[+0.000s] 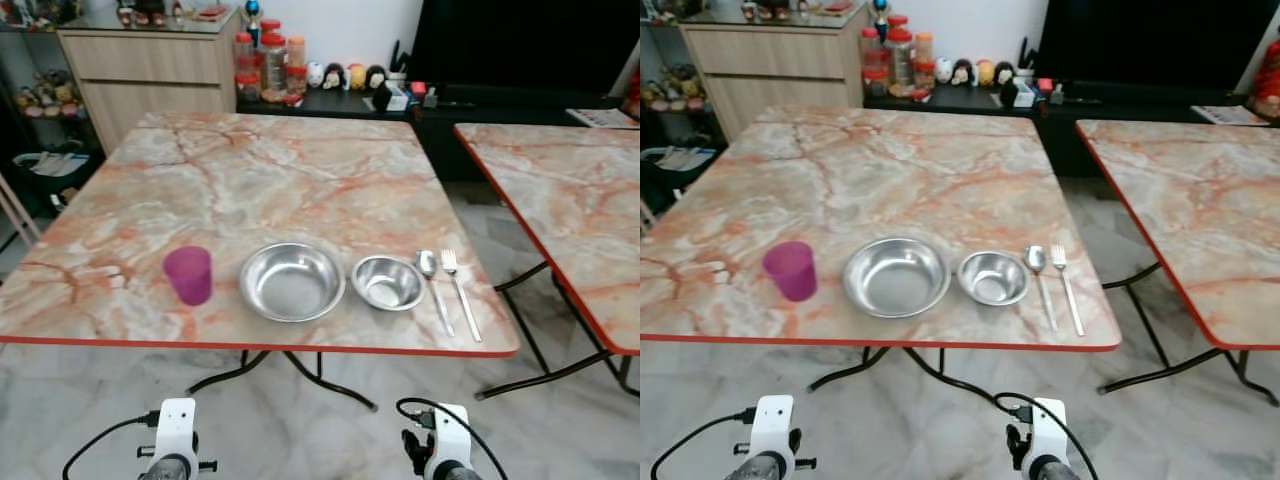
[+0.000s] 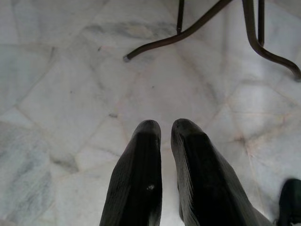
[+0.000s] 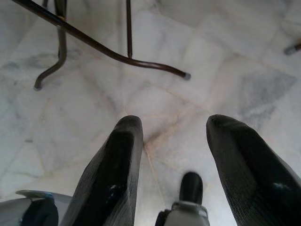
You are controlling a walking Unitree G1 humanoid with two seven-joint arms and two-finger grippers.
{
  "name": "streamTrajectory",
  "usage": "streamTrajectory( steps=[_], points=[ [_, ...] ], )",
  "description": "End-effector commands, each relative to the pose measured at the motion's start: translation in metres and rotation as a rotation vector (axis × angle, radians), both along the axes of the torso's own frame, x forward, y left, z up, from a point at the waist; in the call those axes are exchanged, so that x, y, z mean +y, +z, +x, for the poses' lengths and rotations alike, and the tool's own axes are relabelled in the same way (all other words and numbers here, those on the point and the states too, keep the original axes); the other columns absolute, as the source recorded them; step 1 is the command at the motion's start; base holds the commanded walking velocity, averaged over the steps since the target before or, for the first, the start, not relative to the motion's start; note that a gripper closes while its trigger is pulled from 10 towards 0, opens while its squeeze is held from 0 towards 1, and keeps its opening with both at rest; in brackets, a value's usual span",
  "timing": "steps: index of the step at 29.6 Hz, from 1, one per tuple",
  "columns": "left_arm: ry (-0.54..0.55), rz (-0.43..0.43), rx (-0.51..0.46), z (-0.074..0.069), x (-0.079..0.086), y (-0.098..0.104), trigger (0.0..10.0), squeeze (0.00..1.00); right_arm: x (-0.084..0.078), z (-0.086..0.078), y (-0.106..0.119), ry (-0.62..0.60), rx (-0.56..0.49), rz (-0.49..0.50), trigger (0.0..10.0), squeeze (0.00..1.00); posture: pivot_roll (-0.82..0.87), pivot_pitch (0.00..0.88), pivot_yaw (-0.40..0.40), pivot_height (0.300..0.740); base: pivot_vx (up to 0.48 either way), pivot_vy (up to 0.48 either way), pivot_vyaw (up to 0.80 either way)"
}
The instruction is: Setting the table
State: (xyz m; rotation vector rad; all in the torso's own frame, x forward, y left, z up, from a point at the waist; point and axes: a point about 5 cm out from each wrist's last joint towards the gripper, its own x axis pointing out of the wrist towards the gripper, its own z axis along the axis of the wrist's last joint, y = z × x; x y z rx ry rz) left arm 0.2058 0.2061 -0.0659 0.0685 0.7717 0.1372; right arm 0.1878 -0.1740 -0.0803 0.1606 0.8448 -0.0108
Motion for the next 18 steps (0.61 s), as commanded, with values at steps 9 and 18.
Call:
streamTrajectory(
  steps=[9,18],
  points=[
    [-0.036,0.001,-0.019,0.002,-0.008,0.001,10.0,0.00,-0.002,-0.002,-0.001,0.015,0.006,-0.011,10.0,0.00,0.06,0.000,-0.029,0.740,0.000,0.000,0.00],
    [0.042,0.065,-0.112,-0.014,0.009,0.002,10.0,0.00,-0.009,-0.004,-0.001,-0.006,0.014,-0.026,10.0,0.00,0.10,0.000,-0.035,0.740,0.000,0.000,0.00]
  ],
)
